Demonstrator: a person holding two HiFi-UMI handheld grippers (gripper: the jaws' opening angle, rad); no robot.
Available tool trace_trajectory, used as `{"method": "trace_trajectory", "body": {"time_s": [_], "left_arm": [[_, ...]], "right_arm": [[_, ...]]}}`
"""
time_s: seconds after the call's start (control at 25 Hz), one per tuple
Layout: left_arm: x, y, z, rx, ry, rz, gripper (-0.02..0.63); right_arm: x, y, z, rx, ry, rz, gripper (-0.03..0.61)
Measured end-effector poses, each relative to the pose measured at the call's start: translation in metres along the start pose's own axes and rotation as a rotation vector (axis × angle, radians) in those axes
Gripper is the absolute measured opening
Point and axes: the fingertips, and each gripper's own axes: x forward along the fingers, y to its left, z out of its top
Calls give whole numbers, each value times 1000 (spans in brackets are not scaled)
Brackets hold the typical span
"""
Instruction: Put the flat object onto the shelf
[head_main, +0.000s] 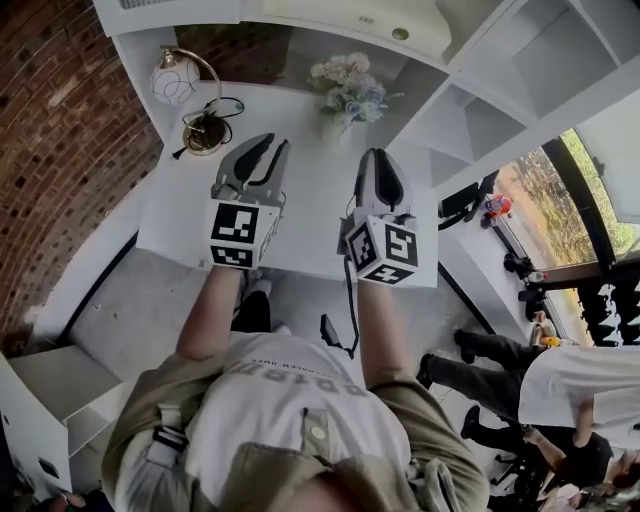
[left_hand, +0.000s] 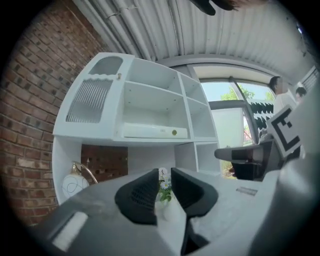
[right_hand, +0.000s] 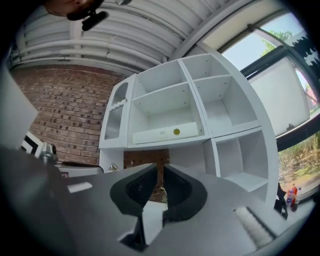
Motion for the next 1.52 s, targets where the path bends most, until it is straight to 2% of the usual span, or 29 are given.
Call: {"method": "trace_trajectory", "body": {"time_s": [0.12, 0.28, 0.48, 0.92, 1.12, 1.52], "left_arm": [[-16, -6, -1, 44, 0, 26, 58], [-32, -15, 4, 75, -18, 45, 8], [-45, -23, 10, 105, -36, 58, 8], [-56, -28, 20, 120, -71, 65, 8], [-56, -32, 21, 126, -78, 57, 8], [-58, -35, 19, 123, -67, 48, 8]], "right_arm": [[-18, 7, 1, -47, -12, -11, 7], [-35, 14, 0, -58, -14, -6, 6], [-47, 24, 1, -81, -23, 4, 6], [-58, 32, 7, -89, -49, 9, 5], [-61, 36, 7, -184, -45, -4, 3], [-64, 41, 9, -176, -42, 35, 3]]}}
